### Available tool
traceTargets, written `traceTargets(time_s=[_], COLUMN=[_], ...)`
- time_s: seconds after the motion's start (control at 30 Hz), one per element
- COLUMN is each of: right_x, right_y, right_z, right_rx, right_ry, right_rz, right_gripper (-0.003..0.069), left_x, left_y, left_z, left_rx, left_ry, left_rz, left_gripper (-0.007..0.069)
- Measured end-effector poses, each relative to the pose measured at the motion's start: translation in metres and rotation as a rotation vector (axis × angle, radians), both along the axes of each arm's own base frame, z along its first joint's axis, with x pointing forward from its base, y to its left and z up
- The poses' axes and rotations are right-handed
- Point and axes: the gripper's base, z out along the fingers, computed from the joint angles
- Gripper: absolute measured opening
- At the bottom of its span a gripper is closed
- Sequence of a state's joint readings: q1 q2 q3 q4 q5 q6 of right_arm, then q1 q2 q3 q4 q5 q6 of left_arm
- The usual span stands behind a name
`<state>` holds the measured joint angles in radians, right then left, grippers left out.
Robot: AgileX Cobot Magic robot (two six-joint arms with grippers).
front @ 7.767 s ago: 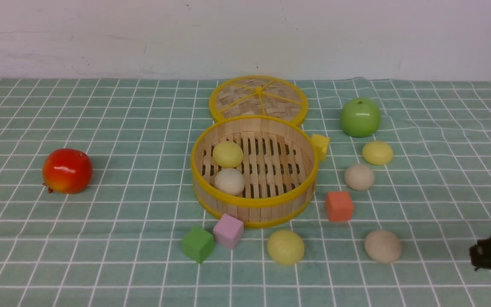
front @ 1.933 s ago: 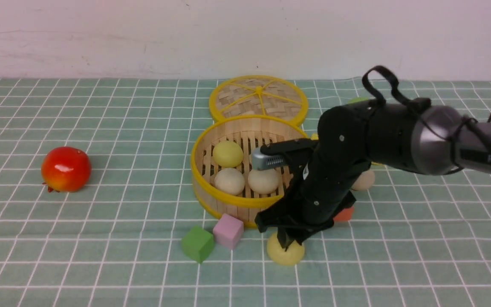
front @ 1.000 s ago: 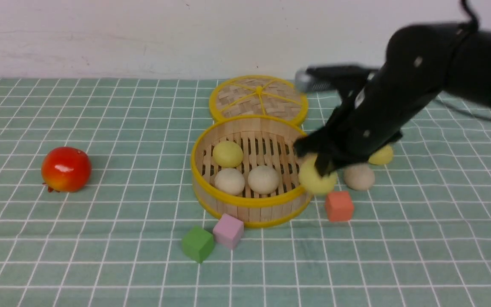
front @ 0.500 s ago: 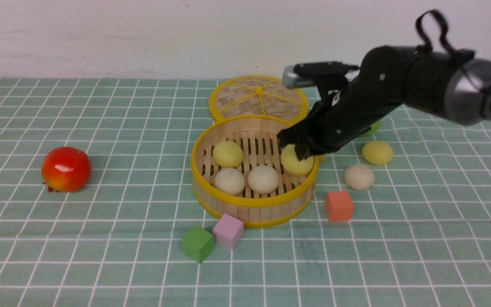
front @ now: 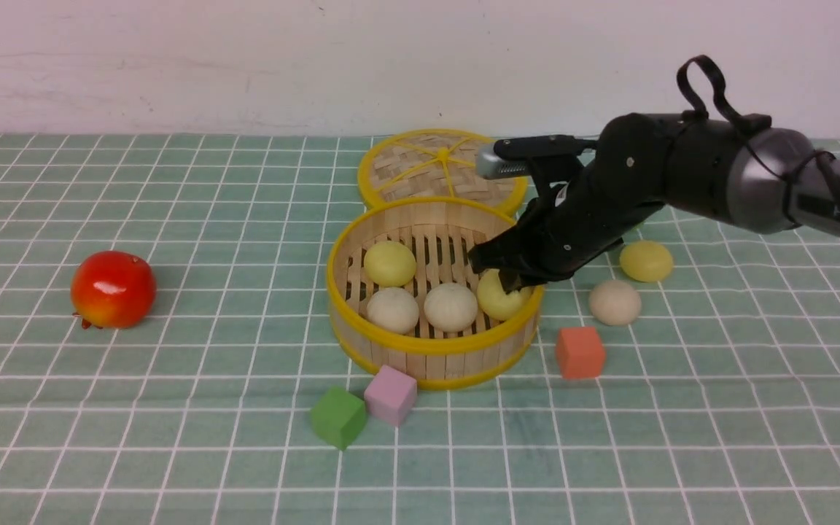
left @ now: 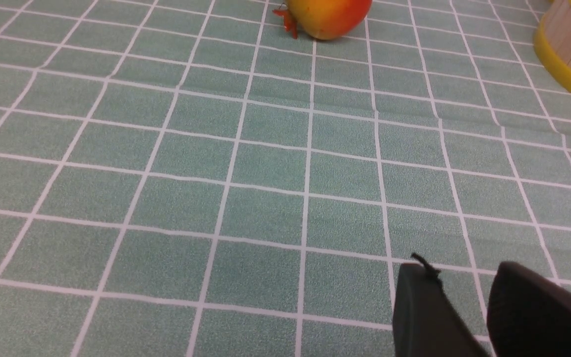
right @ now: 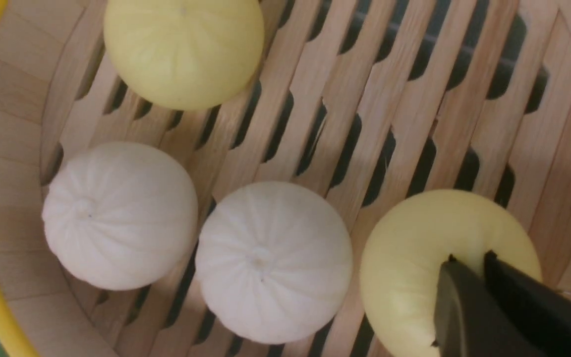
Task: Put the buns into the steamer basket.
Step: Use the right arm to put the steamed stuffed bun into the steamer, then use the right arm to grab a steamed stuffed bun
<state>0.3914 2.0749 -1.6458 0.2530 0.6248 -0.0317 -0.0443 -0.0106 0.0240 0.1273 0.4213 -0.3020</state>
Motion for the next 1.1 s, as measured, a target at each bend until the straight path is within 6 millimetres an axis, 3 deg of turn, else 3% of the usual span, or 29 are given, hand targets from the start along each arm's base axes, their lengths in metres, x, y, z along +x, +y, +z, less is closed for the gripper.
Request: traceTargets(time_s=[0.27, 0.4, 0.47, 0.63, 0.9, 1.1], right_x=[0.002, 0.000, -0.003, -0.019, -0.054, -0.080], right_y=[0.001, 0.002, 0.002, -0.002, -0.018, -0.038], right_z=[-0.006, -0.005, 0.001, 0.035, 0.105, 0.128], right_rx=[0.003, 0.023, 0.032, 0.040, 0.024, -0.065], right_ry=[0.008, 0.029, 0.045, 0.051, -0.013, -0.033], right_rz=[-0.004, -0.009, -0.006, 0.019, 0.062, 0.074], right_gripper=[0.0120, 0.0244, 0.0348, 0.0473, 0.0475, 0.0445], left_x=[0.000, 0.000, 0.000, 0.000, 0.000, 0.000], left_y=[0.000, 0.000, 0.000, 0.000, 0.000, 0.000], left_z=[0.000, 0.000, 0.000, 0.000, 0.000, 0.000], left_rx=[0.000, 0.000, 0.000, 0.000, 0.000, 0.000], left_ry=[0.000, 0.000, 0.000, 0.000, 0.000, 0.000], left_rz=[0.000, 0.000, 0.000, 0.000, 0.000, 0.000], left_gripper=[0.0204, 0.0205, 0.0205, 0.0209, 0.0218, 0.0218])
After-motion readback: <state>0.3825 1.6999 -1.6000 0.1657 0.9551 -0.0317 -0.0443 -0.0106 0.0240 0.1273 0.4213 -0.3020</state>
